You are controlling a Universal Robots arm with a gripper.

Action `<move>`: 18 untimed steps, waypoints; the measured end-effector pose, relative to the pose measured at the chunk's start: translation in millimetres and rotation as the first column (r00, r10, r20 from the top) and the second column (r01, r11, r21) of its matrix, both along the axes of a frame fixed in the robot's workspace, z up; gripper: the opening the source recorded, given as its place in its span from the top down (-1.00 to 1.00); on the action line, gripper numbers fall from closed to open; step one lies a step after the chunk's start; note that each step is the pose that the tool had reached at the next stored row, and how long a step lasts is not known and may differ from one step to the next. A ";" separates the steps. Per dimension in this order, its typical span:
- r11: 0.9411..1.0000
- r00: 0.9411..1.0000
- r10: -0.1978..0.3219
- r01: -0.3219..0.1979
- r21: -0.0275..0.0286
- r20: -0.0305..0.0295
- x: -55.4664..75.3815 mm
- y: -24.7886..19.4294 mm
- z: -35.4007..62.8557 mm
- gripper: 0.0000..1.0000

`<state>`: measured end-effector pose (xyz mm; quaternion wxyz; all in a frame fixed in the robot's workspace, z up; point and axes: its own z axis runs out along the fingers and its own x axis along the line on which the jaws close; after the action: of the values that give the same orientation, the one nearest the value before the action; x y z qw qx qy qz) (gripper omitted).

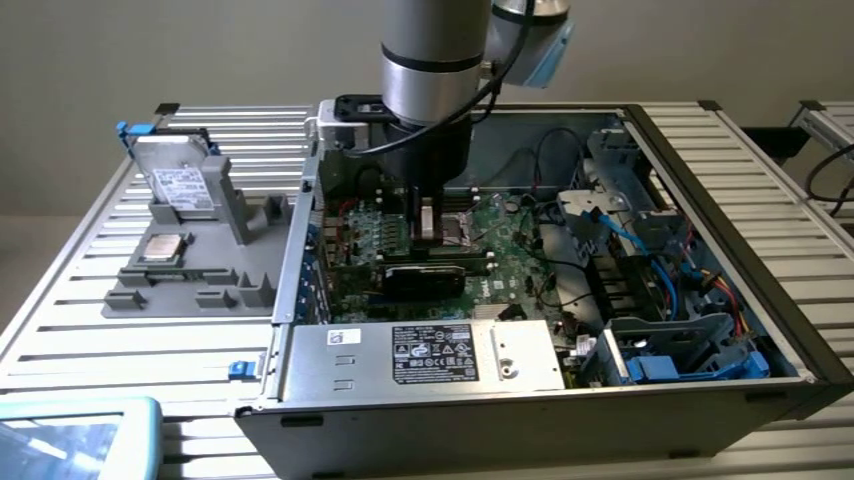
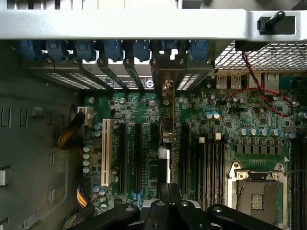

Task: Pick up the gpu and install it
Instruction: 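Press down on the gpu until it lock into place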

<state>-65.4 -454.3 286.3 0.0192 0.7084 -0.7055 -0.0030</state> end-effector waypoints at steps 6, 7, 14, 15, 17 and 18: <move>1.000 1.000 0.000 0.000 0.004 -0.005 4.1 -0.9 -7.9 0.79; 1.000 1.000 0.000 0.000 0.005 -0.005 4.1 -0.9 -9.3 0.79; 1.000 1.000 0.000 0.000 0.008 -0.006 4.2 2.0 -13.1 0.79; 1.000 1.000 0.000 0.000 0.008 -0.006 3.9 2.1 -14.2 0.79; 1.000 1.000 0.000 0.000 0.008 -0.006 3.6 2.1 -16.7 0.79; 1.000 1.000 0.000 0.000 0.008 -0.007 3.5 2.1 -18.2 0.79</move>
<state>-61.9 -452.2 268.1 0.0188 0.7085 -0.7055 -0.0083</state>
